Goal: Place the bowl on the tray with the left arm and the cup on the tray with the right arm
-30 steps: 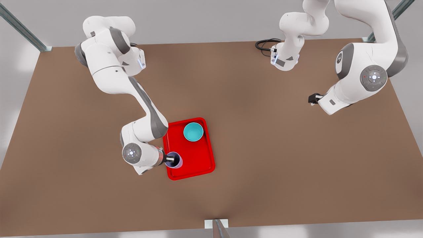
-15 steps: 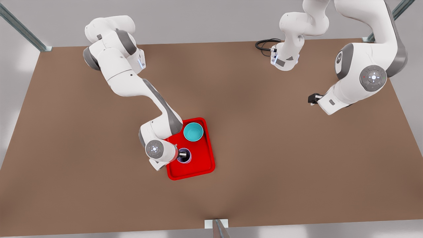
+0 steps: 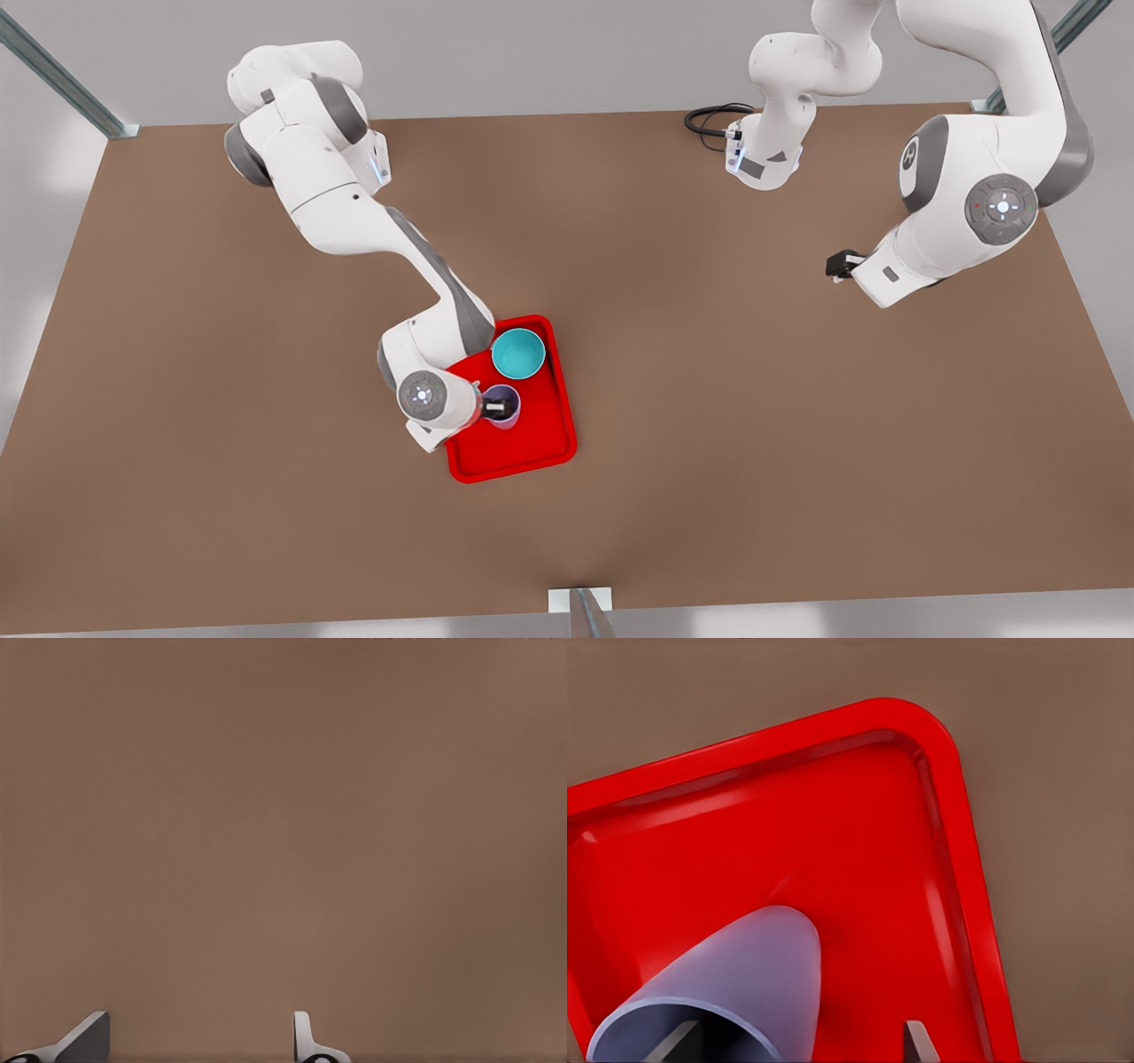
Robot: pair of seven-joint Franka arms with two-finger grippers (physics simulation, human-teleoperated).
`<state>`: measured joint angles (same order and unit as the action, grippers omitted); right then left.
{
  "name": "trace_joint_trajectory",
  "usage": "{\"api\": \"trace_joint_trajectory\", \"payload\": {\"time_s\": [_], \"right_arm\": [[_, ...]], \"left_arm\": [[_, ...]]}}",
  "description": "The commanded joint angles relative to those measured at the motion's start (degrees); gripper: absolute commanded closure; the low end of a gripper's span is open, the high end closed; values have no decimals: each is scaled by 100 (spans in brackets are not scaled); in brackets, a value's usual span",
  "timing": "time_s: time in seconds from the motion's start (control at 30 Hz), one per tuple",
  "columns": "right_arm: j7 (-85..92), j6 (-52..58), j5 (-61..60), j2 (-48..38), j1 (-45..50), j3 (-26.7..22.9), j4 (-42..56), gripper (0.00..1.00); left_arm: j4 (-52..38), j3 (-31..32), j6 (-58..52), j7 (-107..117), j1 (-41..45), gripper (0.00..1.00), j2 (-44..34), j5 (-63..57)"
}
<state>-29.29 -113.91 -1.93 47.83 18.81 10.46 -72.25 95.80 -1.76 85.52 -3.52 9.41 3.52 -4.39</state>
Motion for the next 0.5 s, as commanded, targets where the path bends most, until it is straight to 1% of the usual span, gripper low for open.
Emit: {"api": "trace_joint_trajectory", "payload": {"time_s": [0.0, 0.07, 0.1, 0.17, 0.2, 0.23, 0.27, 0.33, 0.37, 0.4, 0.43, 0.47], "right_arm": [[2, 0, 0, -2, -9, 0, 0, 0], [124, 18, -9, -169, -176, 0, -9, 0], [239, 219, -26, -397, -351, 0, 0, 0], [432, 756, -9, -1398, -870, -17, -44, 0], [441, 1212, 35, -1899, -1037, -53, -53, 0], [450, 1845, 114, -2453, -1405, -88, -166, 0], [467, 1819, 105, -3174, -1696, -96, -791, 0], [1355, 2469, 106, -3702, -2373, -114, -914, 0], [1434, 2716, 70, -3632, -2435, -429, -861, 0], [1636, 3067, -35, -3343, -2373, -659, -406, 0], [1663, 3831, -35, -2692, -2215, -694, 746, 0], [1689, 3815, -35, -2709, -2180, -703, 686, 0]], "left_arm": [[0, 0, 0, 0, -9, 0, -1, 0], [-53, -9, -18, 9, 0, 0, -1, 0], [-53, -9, -18, 9, 0, 0, -1, -9], [-158, 0, -26, 88, 0, 0, 70, 8], [-255, -9, -88, 88, 0, 0, 105, 52], [-448, -9, -88, 105, 0, 0, 254, 26], [-606, -9, -88, 97, 0, 0, 325, 44], [-633, -9, -105, 97, 0, 0, 316, 44], [-633, -9, -105, 97, 0, 0, 316, 52], [-633, -9, -106, 97, 0, 0, 316, 44], [-633, -9, -114, 105, 0, 0, 316, 43], [-633, -9, -105, 105, 0, 0, 342, 43]]}}
